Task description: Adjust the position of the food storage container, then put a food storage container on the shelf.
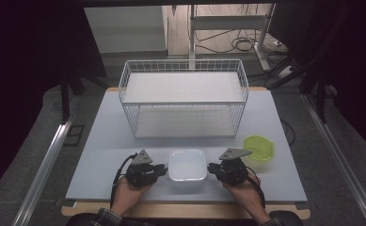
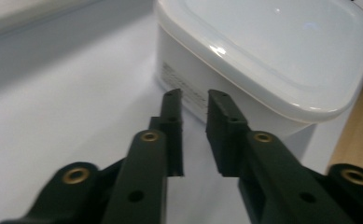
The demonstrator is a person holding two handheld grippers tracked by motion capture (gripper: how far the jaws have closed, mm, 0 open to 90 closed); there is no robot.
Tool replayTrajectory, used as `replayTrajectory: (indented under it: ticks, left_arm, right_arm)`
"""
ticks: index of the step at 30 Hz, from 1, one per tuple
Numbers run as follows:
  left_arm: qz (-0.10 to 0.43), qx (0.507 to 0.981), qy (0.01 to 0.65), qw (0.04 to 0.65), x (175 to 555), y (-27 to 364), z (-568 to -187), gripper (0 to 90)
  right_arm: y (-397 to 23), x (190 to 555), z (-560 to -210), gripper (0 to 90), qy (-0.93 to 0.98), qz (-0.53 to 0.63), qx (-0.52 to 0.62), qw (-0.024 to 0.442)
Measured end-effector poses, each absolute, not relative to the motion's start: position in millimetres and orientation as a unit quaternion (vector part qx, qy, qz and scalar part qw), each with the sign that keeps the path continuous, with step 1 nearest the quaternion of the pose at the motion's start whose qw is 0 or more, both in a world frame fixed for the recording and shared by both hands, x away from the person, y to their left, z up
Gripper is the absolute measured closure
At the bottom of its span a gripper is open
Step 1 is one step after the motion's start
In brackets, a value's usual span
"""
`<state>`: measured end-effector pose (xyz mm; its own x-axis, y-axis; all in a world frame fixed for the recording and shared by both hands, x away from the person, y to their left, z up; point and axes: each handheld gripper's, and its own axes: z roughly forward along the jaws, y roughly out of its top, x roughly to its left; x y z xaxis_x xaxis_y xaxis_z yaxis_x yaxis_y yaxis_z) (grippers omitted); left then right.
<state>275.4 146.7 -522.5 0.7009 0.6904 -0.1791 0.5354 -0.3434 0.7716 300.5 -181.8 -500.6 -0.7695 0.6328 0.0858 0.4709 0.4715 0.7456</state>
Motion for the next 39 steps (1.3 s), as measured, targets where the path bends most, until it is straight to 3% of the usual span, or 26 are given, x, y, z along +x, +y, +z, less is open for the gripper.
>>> replayTrajectory:
  ticks: [9,13,20,25,39]
  left_arm:
    - [0.124,0.816,0.379,0.418,258,163,-514,34.4]
    - [0.126,0.819,0.375,0.415,249,164,-513,26.2]
    - [0.124,0.813,0.384,0.420,237,168,-513,16.2]
    - [0.130,0.813,0.390,0.412,228,178,-517,15.3]
    - [0.150,0.816,0.375,0.412,231,179,-526,5.6]
  right_arm:
    - [-195,291,-495,60.8,0.857,0.397,0.305,0.127]
    - [-202,287,-492,47.9,0.851,0.407,0.305,0.131]
    - [-209,284,-490,33.2,0.841,0.422,0.309,0.136]
    - [-210,282,-492,22.5,0.839,0.426,0.310,0.135]
    - [-210,284,-496,6.0,0.835,0.437,0.312,0.123]
